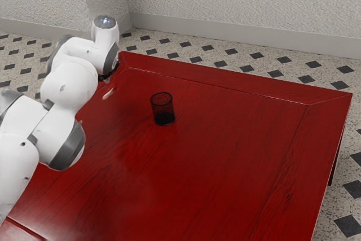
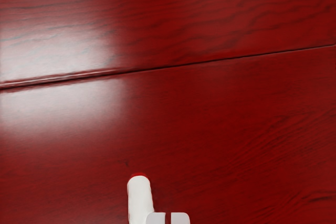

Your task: Take the marker out of the pen holder and place it to the left of the pen holder.

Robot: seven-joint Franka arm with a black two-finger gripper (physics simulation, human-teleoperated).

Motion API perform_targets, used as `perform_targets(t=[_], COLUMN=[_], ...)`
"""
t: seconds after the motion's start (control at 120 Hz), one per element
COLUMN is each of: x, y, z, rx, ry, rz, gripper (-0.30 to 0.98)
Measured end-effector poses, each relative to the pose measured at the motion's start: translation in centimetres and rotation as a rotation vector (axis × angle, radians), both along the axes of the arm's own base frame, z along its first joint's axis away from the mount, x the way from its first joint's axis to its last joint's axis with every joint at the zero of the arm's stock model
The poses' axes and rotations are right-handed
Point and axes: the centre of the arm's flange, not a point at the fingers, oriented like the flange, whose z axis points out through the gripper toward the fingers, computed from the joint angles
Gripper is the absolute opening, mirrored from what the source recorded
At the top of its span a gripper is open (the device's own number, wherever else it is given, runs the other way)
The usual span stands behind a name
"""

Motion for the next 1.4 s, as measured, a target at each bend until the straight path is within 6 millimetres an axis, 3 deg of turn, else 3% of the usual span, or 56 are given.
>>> perform_targets(t=[0.058,0.108,0.142,0.242,0.275,0.358,0.458,0.533,0.633,0.933,1.075,1.217,1.4], x=[0.5,1.0,1.5,1.1,-0.5,-7.3,-15.1,-20.1,-21.9,-22.2,-22.2,-22.3,-22.4], y=[-0.8,-2.1,-4.3,-15.1,-18.0,-22.6,-31.6,-34.6,-33.5,-23.5,-20.3,-19.6,-21.9], z=[-0.2,1.4,3.6,12.9,15.3,20.0,21.1,24.6,25.6,24.9,25.3,25.6,25.7], rx=[0.064,0.102,0.108,0.000,-0.068,-0.319,-0.422,-0.433,-0.393,-0.377,-0.377,-0.371,-0.352], ry=[-0.006,-0.049,-0.091,-0.173,-0.168,-0.080,0.163,0.248,0.349,0.515,0.534,0.551,0.578], rz=[-0.027,-0.059,-0.092,-0.195,-0.211,-0.243,-0.378,-0.500,-0.598,-0.633,-0.648,-0.694,-0.791], gripper=[-0.06,0.05,0.13,0.33,0.38,0.48,0.56,0.60,0.63,0.67,0.68,0.68,0.69])
